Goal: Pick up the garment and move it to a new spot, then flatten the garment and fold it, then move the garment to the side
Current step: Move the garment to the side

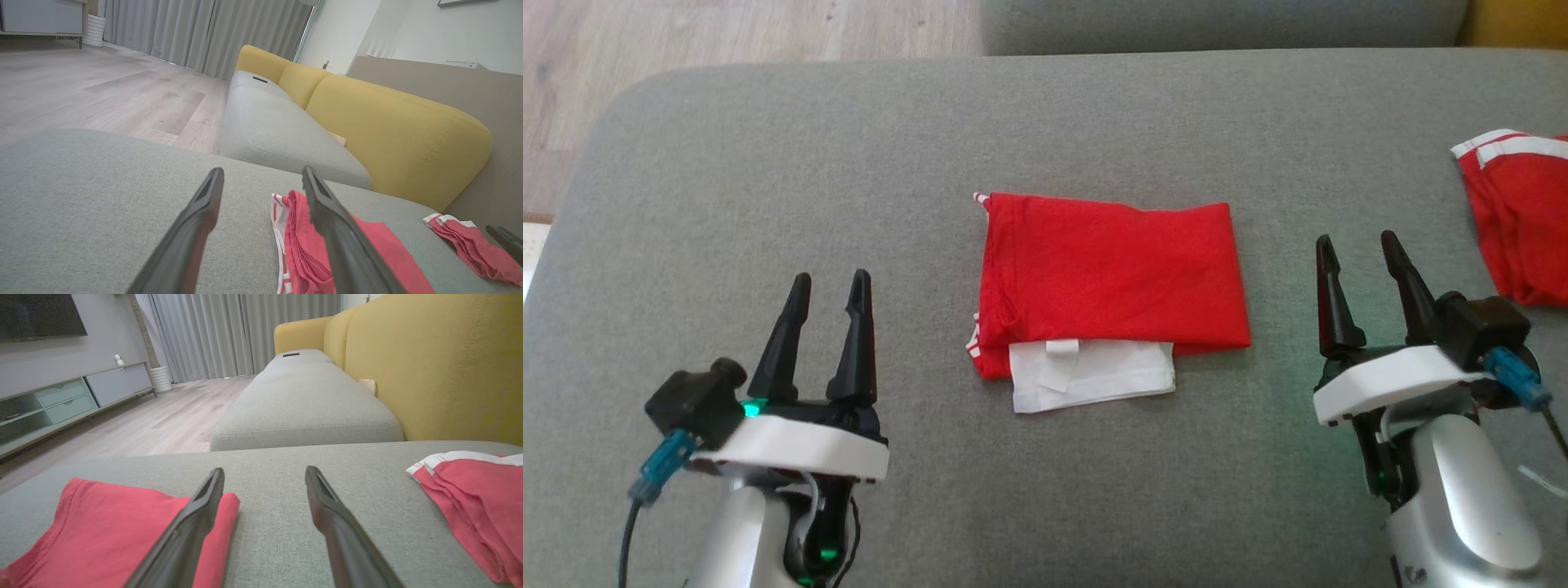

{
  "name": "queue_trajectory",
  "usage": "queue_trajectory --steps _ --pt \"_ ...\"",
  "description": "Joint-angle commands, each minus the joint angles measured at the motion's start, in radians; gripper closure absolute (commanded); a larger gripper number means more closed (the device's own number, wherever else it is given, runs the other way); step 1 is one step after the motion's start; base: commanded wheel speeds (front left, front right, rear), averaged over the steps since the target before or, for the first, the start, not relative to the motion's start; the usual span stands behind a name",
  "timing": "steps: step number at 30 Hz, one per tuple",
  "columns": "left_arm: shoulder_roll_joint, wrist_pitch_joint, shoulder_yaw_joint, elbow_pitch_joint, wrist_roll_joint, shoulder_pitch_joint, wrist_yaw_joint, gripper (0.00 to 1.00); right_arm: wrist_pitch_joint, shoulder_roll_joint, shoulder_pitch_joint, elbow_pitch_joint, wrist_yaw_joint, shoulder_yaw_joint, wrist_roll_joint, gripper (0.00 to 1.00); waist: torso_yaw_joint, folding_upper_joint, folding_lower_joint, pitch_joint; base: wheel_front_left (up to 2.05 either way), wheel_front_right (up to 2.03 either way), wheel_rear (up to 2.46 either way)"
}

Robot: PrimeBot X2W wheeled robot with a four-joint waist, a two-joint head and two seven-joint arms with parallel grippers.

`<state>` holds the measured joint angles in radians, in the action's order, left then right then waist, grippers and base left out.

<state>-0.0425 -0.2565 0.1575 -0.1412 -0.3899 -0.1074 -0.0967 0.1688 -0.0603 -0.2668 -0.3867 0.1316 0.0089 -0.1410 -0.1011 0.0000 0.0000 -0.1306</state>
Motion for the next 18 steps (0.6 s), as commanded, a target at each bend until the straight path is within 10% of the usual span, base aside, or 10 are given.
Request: queue_trajectory --steps 1,18 --pt "-0.008 -0.005 -0.023 0.031 0.0 -0.05 0.001 0.0 -0.011 0.009 -0.014 0.05 -0.001 0.025 -0.003 0.0 -0.006 0.0 0.0 -0.006 0.0 0.0 0.0" --pt "-0.008 -0.005 0.032 0.039 -0.025 -0.092 0.002 0.0 -0.11 0.01 -0.071 -0.067 -0.001 0.062 -0.044 0.0 -0.093 0.0 0.0 -0.094 0.0 0.0 0.0"
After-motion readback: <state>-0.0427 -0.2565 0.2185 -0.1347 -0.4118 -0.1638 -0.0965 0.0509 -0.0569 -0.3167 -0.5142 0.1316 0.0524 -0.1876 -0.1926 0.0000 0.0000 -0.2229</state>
